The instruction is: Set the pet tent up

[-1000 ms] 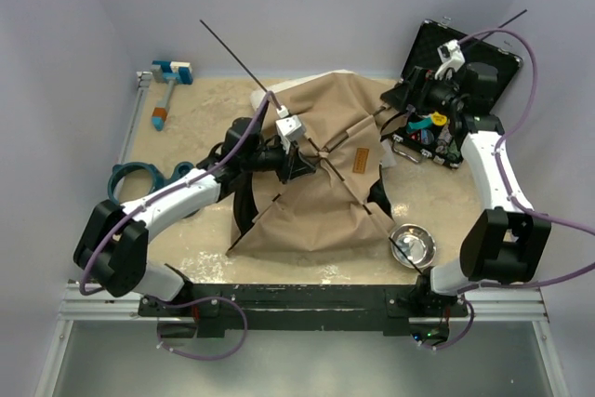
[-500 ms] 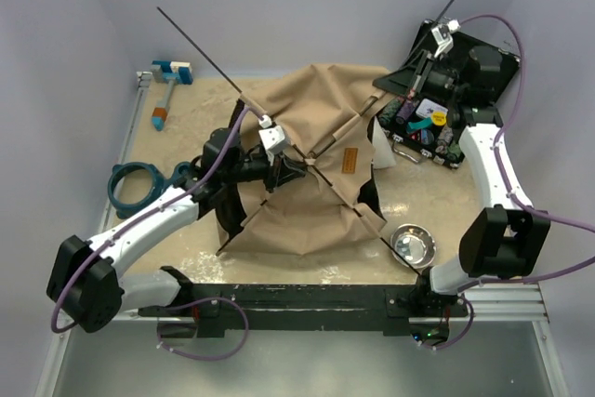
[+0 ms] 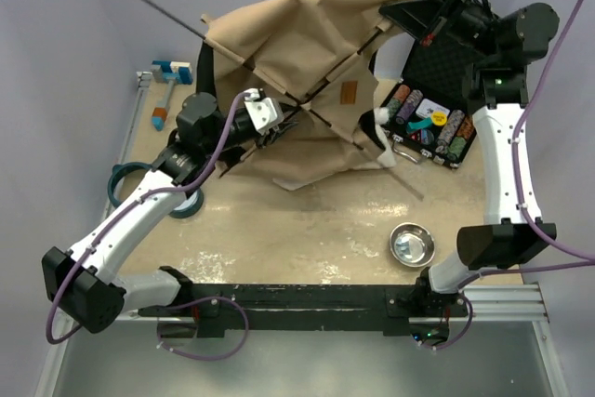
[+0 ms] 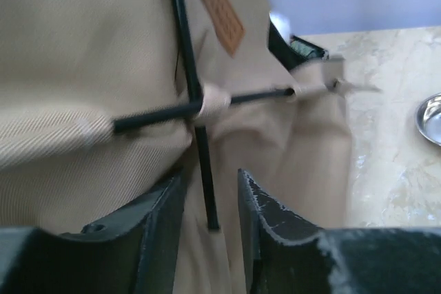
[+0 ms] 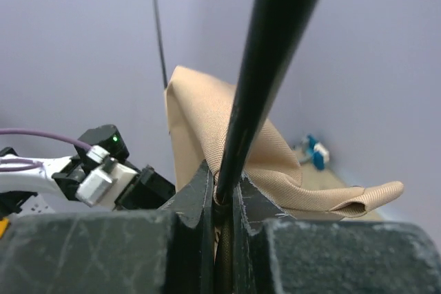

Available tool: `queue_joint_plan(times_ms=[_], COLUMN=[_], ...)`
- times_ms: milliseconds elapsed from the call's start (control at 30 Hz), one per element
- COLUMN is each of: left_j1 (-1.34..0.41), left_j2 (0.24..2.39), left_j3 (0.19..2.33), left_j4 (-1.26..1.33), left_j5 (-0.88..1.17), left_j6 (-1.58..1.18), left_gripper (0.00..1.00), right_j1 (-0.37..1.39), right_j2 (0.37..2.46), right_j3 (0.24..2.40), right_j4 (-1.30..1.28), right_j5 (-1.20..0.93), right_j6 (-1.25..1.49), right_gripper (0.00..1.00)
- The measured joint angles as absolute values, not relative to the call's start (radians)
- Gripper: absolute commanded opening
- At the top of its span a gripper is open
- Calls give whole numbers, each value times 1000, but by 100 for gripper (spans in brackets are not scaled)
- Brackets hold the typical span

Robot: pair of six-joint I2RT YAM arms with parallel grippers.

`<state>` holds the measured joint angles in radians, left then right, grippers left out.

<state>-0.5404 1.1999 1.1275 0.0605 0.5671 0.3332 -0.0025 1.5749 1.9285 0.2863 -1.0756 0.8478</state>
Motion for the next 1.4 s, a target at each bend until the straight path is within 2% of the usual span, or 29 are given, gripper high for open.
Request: queue_joint_plan(times_ms=[67,267,500,567,667,800,933,1067,1167,1400], left_j1=[-535,-443,-400,-401,-402,-402,-402,-402,-402,-402], left_j2=[1222,1290,1129,1084,1032,1010,1007,990,976,1027], left_j3=[1150,1176,1130,1130,1130,1130,1126,1114,1129,1403], left_j4=[40,-54,-128,-141,-166,-216,-313,-381,-389,-420], left_j5=[545,598,751,794,849,896,905,910,925,919], left_j6=[375,331,243,221,183,157,197,226,222,225], left_gripper=[65,75,78,90,97,98,98,98,95,92], right_j1=[17,80,170,213,316,401,397,403,428,486], right_j2=[1560,1534,1523,1527,1528,1529,1551,1604,1617,1520], right_j3=[1933,1906,1795,1791,1791,1784,1786,1826,1819,1657], right_j4=[364,463,536,538,518,517,558,559,490,242], right_j5=[-1035,-923,-793,-764,-685,-608,-529,-539,-579,-675], right_j6=[835,727,659,624,492,376,337,262,101,-304], right_gripper=[0,0,0,0,0,0,0,0,0,0])
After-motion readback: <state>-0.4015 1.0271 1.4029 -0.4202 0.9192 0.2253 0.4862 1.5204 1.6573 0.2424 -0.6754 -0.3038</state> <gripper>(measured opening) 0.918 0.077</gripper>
